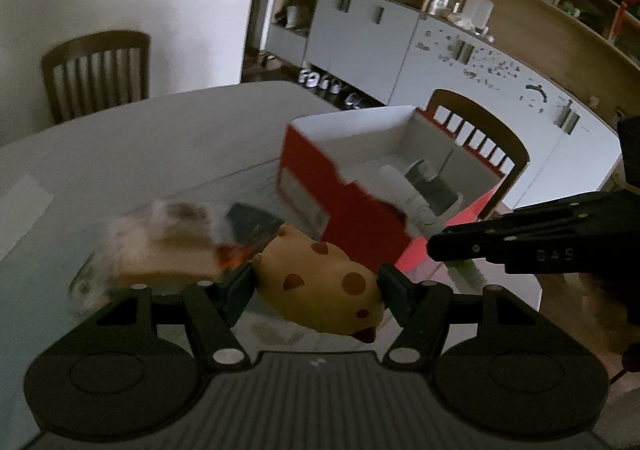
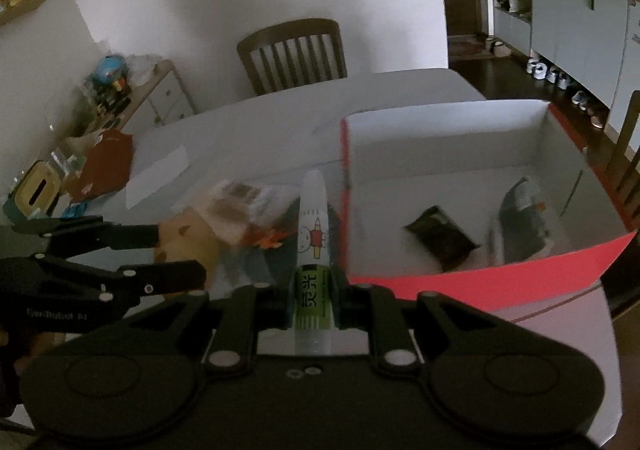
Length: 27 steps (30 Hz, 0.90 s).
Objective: Organize objects
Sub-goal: 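Carry the yellow toy and white green-labelled tube with both tools into the red box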
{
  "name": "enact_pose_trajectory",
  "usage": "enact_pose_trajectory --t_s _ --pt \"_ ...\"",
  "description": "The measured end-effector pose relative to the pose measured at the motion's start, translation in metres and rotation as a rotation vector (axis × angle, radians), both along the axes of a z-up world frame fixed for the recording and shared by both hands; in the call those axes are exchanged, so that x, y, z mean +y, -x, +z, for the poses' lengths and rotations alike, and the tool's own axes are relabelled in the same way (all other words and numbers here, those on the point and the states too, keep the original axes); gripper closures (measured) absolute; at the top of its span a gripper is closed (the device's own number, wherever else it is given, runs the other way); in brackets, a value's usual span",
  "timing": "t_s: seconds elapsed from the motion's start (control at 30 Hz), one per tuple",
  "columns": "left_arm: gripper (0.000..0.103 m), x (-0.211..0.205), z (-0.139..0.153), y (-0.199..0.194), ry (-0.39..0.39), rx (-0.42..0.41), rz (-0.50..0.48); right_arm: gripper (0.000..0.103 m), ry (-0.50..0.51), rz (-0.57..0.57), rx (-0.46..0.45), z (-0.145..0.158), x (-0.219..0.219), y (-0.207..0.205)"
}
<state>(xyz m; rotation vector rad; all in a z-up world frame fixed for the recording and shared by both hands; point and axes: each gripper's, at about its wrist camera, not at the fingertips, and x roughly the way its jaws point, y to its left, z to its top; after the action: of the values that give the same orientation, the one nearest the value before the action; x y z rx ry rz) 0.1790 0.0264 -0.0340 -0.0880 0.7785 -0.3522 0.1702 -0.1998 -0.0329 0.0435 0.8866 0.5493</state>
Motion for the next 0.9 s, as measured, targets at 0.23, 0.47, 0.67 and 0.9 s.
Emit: enact_pose_trajectory --t_s 0.23,0.47,0.67,0.9 --pt "0.035 -0.046 0.008 -0.029 -0.012 -0.023 -0.044 0.086 0.0 -0.019 -0.023 0.007 -0.038 -0.027" --pt "0.035 -0.085 0.008 -0.058 -0.033 -0.03 -0.078 0.086 0.001 -0.034 -0.025 0.004 -0.063 -0.055" --pt "0.035 -0.115 0.002 -0.085 -0.065 -0.019 -0.094 0.086 0.007 -0.041 -0.03 -0.002 -0.075 -0.08" --pt "0.035 -0.142 -0.016 -0.114 -0.135 0.021 -0.106 0.086 0.042 -0.023 0.003 -0.021 -0.082 -0.108"
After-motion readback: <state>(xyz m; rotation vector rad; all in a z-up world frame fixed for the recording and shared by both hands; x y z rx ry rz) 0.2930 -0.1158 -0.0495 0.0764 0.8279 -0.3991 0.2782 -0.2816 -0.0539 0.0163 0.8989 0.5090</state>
